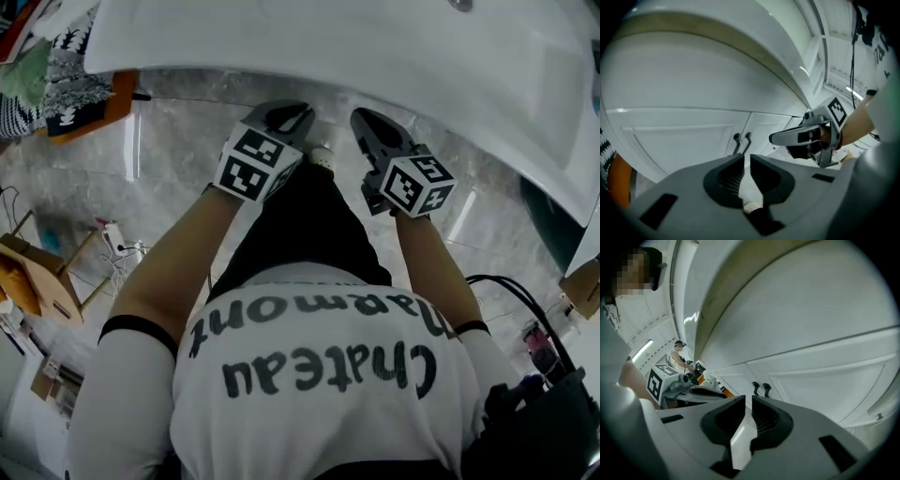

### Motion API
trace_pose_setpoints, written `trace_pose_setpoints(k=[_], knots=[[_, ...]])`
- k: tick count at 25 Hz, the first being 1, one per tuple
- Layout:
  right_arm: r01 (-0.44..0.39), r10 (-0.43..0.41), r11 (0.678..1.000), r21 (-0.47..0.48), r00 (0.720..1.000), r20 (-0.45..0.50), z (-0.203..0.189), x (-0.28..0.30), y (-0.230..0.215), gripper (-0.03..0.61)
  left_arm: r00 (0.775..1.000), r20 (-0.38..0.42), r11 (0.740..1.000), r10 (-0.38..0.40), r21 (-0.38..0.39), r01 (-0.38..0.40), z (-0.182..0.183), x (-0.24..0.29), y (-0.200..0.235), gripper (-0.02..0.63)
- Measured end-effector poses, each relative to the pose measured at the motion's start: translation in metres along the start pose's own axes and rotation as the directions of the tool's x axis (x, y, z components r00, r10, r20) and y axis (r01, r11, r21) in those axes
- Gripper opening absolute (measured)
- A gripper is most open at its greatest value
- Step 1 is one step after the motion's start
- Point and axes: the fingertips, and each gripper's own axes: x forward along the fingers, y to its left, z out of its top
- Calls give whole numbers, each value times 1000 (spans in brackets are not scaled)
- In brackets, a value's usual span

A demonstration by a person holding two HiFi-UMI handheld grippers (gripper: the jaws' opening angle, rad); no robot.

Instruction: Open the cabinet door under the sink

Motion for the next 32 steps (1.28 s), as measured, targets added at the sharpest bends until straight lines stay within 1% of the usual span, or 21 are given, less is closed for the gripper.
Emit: trace_pose_setpoints(k=[1,2,3,6,9,12,14,16,18,22,25,27,30,32], knots=[[-7,7,1000,-1,1000,0,-3,9,-4,57,1000,7,1000,-10,-5,10,-4,8,5,31],[-11,11,1000,-5,1000,-2,-7,17,-8,131,1000,13,1000,-22,-3,22,-8,16,9,103],[-14,14,1000,-13,1000,-5,-11,25,-12,137,999,13,1000,-29,8,29,-12,24,12,147],[-19,19,999,-47,1000,-3,-19,40,-21,135,1000,18,998,-10,58,9,-19,43,20,147],[-11,12,999,-41,1000,24,-22,47,-36,135,999,38,997,7,78,-10,-18,61,25,147],[-10,12,999,-48,999,34,-26,54,-41,135,1000,18,994,5,107,-7,-18,72,27,147],[-4,6,998,-55,999,44,-28,59,-41,135,1000,0,988,-4,155,4,-20,78,28,147],[-1,5,999,-52,998,65,-26,66,-41,135,1000,-19,975,-1,223,5,-22,84,32,147],[1,4,998,-61,996,84,-20,72,-39,129,999,-38,966,4,259,6,-20,90,36,147],[23,-16,997,-67,994,112,-13,73,-42,97,998,-61,961,-5,275,22,-11,98,34,147],[21,-9,994,-111,994,109,-10,73,-41,76,997,-73,942,-18,333,41,-9,101,26,146],[16,-2,989,-147,995,97,-10,75,-39,66,998,-66,934,-12,355,35,-9,102,26,146],[12,4,980,-198,997,79,-11,77,-37,57,999,-47,937,-23,347,38,-11,100,28,142],[11,4,975,-223,998,69,-11,76,-36,52,998,-47,944,-43,325,56,-11,99,27,122]])
